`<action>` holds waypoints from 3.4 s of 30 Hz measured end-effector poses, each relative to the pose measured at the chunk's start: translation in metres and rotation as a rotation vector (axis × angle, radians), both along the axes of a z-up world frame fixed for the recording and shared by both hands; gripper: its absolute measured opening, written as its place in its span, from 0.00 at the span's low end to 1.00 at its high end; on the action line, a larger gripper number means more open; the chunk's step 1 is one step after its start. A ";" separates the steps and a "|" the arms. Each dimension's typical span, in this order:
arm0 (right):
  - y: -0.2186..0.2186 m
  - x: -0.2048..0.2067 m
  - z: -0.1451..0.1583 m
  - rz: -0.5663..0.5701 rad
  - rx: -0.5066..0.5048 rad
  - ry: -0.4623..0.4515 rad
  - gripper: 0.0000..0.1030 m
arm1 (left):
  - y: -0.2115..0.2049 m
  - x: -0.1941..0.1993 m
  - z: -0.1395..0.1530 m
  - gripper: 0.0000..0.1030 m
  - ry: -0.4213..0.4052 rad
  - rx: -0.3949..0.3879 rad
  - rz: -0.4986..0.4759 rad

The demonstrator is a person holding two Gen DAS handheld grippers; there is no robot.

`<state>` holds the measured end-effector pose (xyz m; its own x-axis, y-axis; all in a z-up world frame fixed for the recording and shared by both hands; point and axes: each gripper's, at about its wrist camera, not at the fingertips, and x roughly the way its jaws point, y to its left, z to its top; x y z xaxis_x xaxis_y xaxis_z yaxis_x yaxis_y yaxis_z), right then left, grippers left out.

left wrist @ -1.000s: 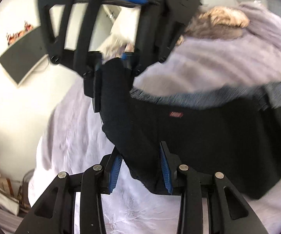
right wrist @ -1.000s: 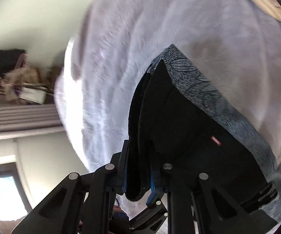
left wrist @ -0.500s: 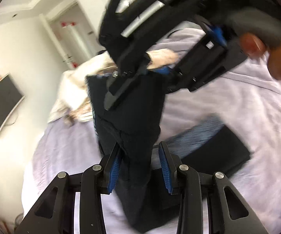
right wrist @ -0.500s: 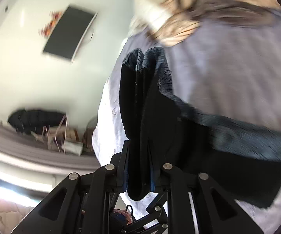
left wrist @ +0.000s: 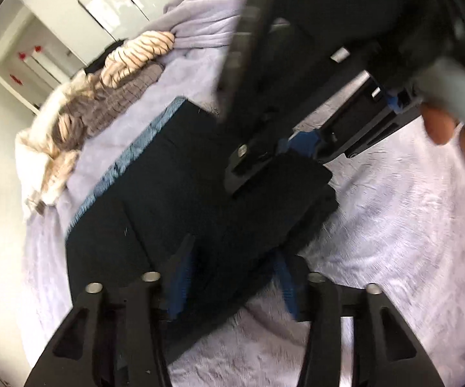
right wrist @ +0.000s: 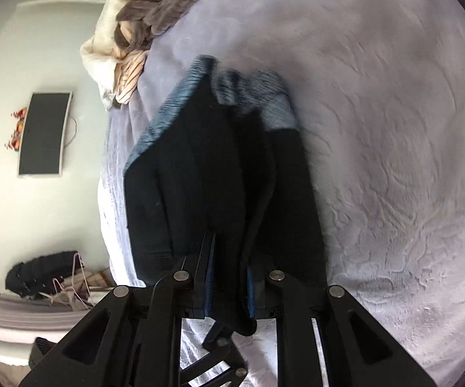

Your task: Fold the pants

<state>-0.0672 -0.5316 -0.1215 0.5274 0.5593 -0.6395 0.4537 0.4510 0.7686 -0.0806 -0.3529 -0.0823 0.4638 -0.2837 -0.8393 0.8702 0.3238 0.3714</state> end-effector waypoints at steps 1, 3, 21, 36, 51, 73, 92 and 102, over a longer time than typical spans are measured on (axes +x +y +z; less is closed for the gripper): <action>-0.002 -0.003 0.000 -0.012 0.001 -0.005 0.19 | 0.008 0.003 0.007 0.65 0.012 -0.011 0.003; -0.002 -0.005 0.002 -0.021 -0.005 0.005 0.23 | 0.022 0.009 0.022 0.68 0.036 -0.039 0.017; 0.059 0.008 0.045 0.096 -0.464 0.159 0.30 | 0.143 0.165 -0.015 0.83 0.439 -0.072 0.668; 0.052 0.002 0.038 0.077 -0.426 0.214 0.36 | 0.159 0.182 0.007 0.83 0.470 -0.066 0.671; 0.052 -0.007 0.053 0.080 -0.455 0.217 0.64 | 0.151 0.188 0.003 1.00 0.484 -0.045 0.660; 0.013 -0.006 0.026 0.071 -0.335 0.203 0.80 | 0.118 0.231 -0.013 1.00 0.684 -0.096 0.572; -0.011 0.034 -0.030 0.028 0.003 0.074 0.62 | 0.086 0.233 -0.044 0.86 0.820 -0.184 0.561; 0.007 0.010 0.026 -0.001 0.073 -0.014 0.41 | 0.123 0.205 0.030 0.61 0.778 -0.272 0.506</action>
